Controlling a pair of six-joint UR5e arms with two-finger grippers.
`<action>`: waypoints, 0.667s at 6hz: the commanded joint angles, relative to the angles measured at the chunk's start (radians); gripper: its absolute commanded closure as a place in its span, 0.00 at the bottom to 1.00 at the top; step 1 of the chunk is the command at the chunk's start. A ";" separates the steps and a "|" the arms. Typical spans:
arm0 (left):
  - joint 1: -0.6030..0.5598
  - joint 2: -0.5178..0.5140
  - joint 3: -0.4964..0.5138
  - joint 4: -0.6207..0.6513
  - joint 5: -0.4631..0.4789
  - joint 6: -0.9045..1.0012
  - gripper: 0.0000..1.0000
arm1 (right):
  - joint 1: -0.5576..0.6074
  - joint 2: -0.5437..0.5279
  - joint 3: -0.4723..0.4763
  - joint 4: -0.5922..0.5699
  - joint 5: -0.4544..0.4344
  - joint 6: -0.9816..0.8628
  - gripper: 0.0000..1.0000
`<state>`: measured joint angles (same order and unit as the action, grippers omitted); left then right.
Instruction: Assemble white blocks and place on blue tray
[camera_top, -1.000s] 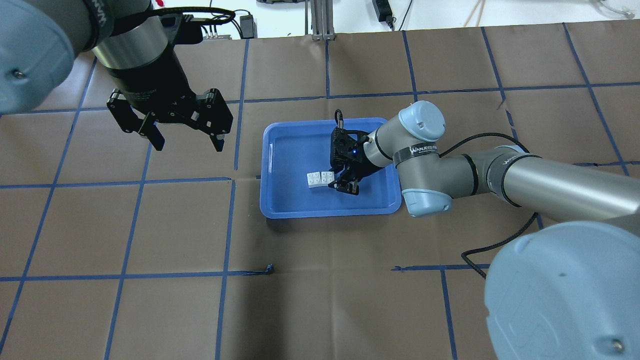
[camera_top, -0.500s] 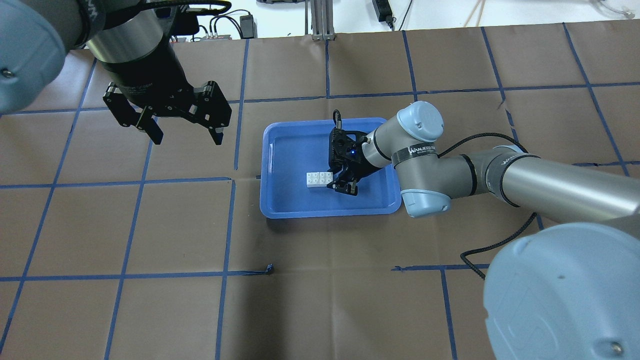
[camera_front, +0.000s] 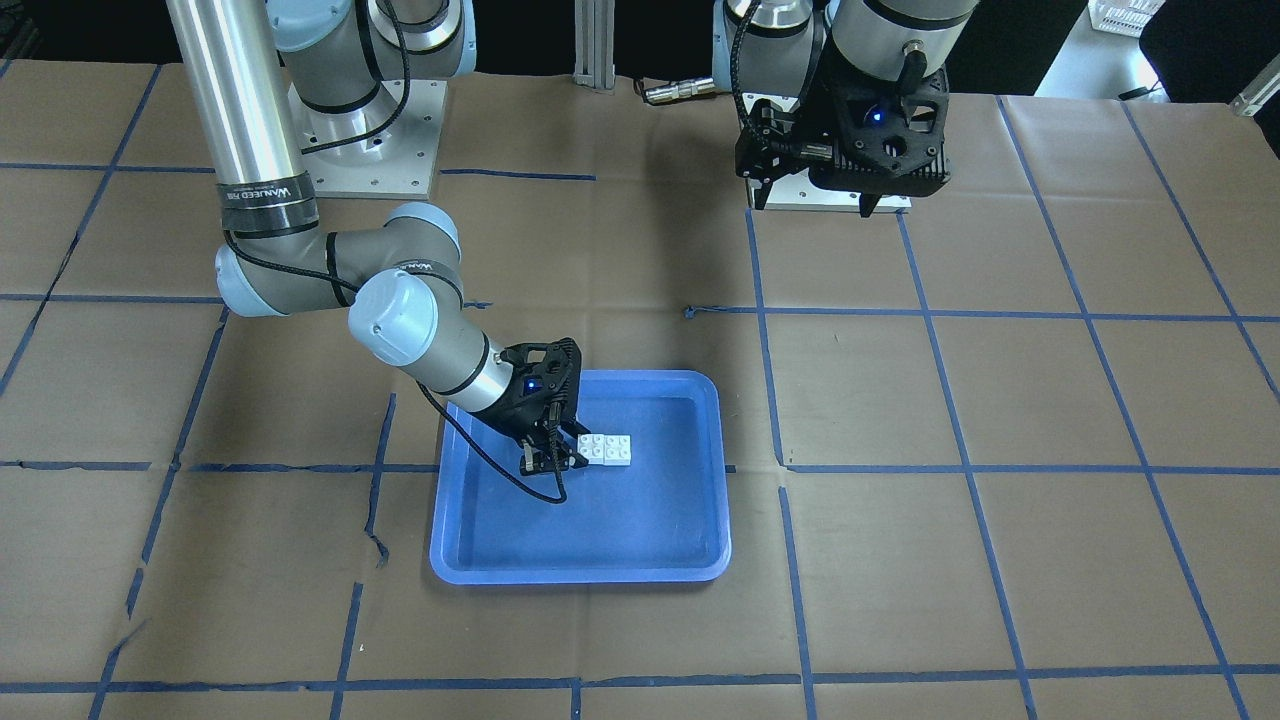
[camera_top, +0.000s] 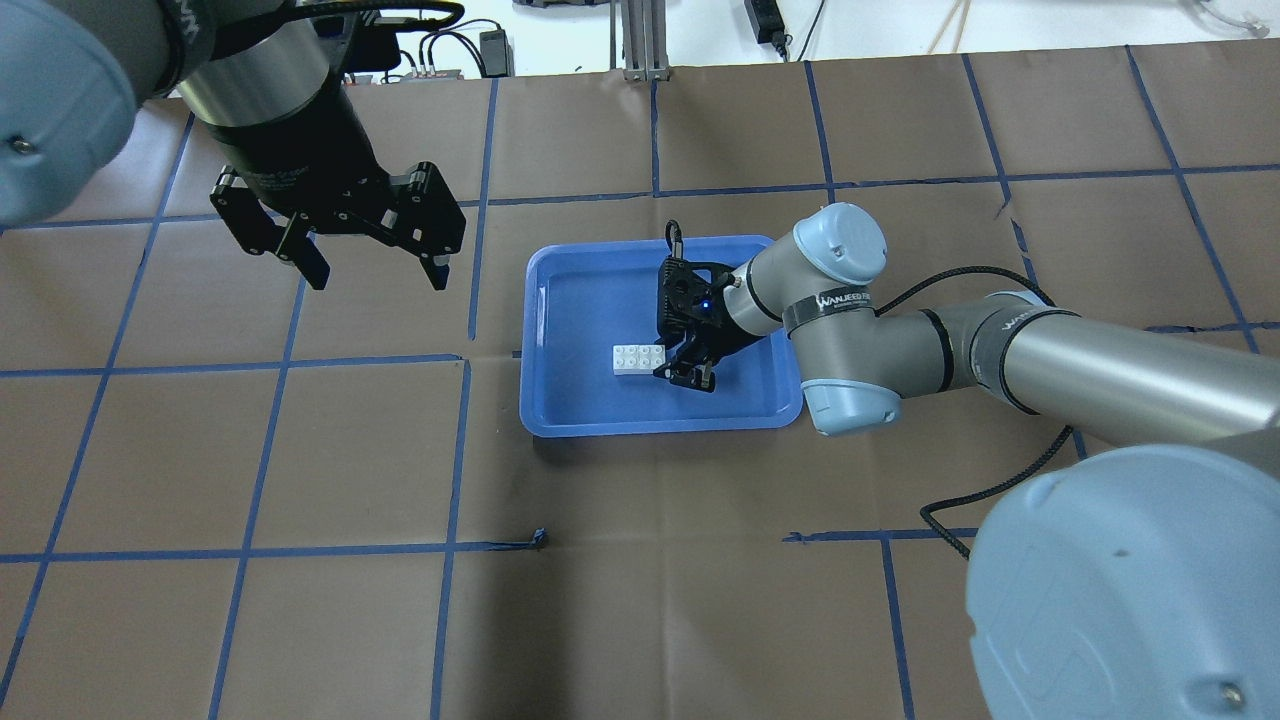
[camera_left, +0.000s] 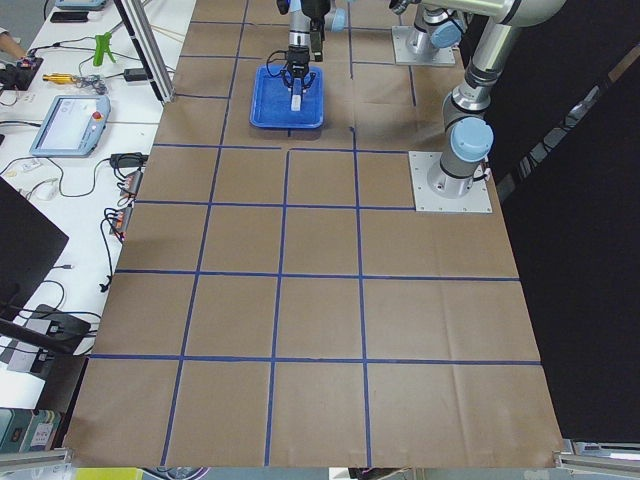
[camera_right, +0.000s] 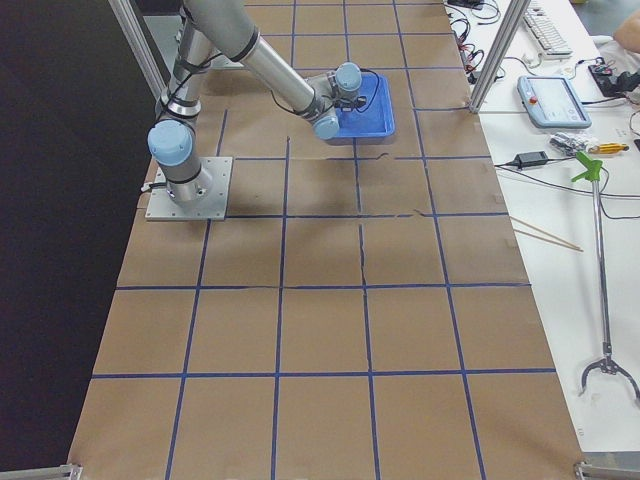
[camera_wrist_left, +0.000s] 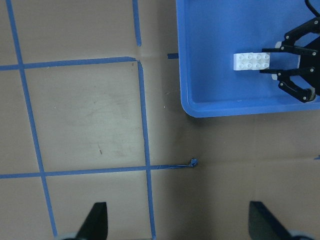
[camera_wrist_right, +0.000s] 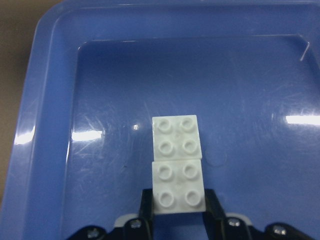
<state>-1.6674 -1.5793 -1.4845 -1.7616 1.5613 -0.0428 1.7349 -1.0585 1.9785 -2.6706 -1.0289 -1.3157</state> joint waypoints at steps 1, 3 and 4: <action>0.000 0.007 0.000 0.001 0.002 0.001 0.00 | 0.000 0.000 -0.001 0.000 0.001 0.009 0.44; 0.000 0.013 -0.011 0.002 0.009 0.006 0.01 | 0.000 0.000 -0.001 -0.002 0.001 0.012 0.38; 0.000 0.001 -0.005 0.022 0.003 0.003 0.01 | 0.000 0.000 -0.001 -0.002 0.001 0.013 0.29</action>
<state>-1.6674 -1.5721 -1.4922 -1.7532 1.5668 -0.0389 1.7349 -1.0585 1.9774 -2.6718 -1.0278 -1.3037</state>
